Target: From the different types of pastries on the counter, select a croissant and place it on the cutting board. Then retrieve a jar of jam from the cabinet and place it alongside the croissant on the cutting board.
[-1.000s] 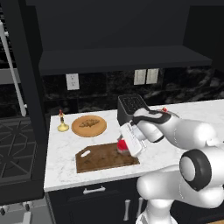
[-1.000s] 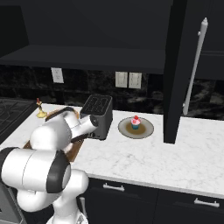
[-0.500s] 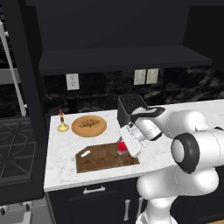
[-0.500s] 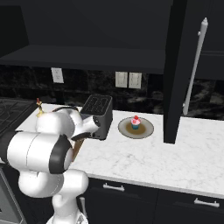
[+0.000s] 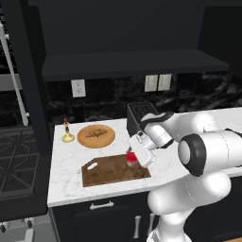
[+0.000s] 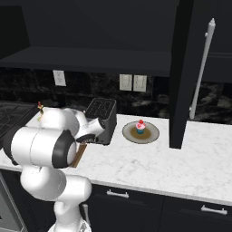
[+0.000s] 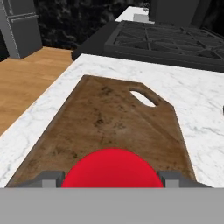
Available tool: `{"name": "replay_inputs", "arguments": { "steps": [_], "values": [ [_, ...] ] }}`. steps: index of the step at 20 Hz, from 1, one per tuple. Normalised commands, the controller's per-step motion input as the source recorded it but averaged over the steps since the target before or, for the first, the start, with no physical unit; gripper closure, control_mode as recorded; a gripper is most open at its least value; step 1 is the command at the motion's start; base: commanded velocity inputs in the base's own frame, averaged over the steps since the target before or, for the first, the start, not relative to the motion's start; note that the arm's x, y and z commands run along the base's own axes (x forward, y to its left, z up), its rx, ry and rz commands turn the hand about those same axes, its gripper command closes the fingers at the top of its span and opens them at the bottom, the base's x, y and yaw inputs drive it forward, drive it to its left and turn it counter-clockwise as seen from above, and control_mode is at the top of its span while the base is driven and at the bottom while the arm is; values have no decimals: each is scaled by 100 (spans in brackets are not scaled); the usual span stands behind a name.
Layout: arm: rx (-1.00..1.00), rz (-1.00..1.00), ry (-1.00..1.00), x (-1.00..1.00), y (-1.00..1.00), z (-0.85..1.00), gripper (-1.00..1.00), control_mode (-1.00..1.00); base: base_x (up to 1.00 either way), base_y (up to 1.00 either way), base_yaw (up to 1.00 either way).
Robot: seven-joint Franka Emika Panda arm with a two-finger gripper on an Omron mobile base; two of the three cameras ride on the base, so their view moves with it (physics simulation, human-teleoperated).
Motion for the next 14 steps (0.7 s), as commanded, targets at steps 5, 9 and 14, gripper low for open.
{"name": "replay_inputs", "arguments": {
  "steps": [5, 9, 14],
  "values": [
    [0, 0, 3, 4, 0, -28, 100, -100, 0, 0, 0],
    [0, 0, 3, 2, 0, -30, 100, -100, 0, 0, 0],
    [0, 0, 3, 0, 0, -29, 100, -100, 0, 0, 0]
  ]
}}
